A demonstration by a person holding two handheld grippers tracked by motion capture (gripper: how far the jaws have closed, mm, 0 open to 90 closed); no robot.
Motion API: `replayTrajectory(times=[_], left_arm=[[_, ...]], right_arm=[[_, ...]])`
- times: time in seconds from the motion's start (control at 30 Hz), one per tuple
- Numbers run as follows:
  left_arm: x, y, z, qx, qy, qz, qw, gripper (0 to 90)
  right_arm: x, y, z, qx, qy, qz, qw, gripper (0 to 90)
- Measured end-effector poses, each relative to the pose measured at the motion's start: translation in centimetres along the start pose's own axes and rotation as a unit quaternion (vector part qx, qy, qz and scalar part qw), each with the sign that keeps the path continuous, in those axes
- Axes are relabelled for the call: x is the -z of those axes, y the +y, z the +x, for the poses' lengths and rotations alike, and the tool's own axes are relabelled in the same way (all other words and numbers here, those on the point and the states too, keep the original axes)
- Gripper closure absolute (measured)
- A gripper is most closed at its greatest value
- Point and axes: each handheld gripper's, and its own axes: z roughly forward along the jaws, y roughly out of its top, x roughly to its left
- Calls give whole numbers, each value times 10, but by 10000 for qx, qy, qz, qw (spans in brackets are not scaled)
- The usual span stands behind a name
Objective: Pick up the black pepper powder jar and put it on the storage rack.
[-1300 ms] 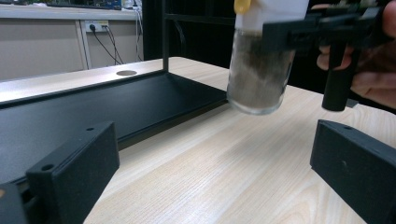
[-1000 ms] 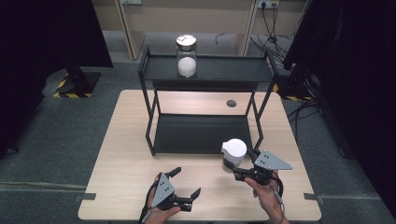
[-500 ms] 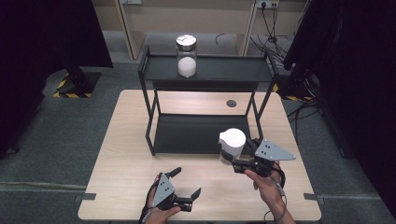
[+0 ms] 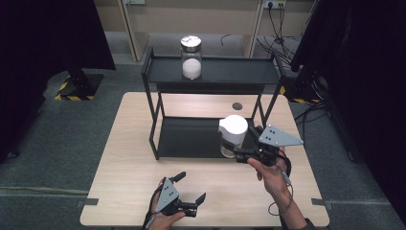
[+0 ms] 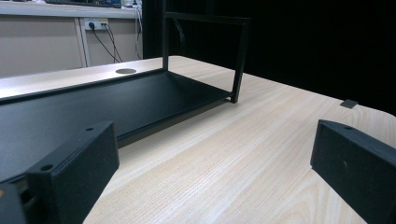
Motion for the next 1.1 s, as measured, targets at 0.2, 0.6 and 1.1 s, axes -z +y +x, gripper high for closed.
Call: replayTrajectory(times=[0.2,0.6,1.1], left_arm=[[0,0,0,18,10,-10,10000,5],[0,0,1,12,4,-1,10000,5],[0,0,1,27,0,-9,10000,6]], right_arm=[[-9,19,-6,-82,60,-50,9999,308],[-22,59,-15,-105,91,-52,9999,308],[-43,106,-29,-139,-65,-43,9999,308]])
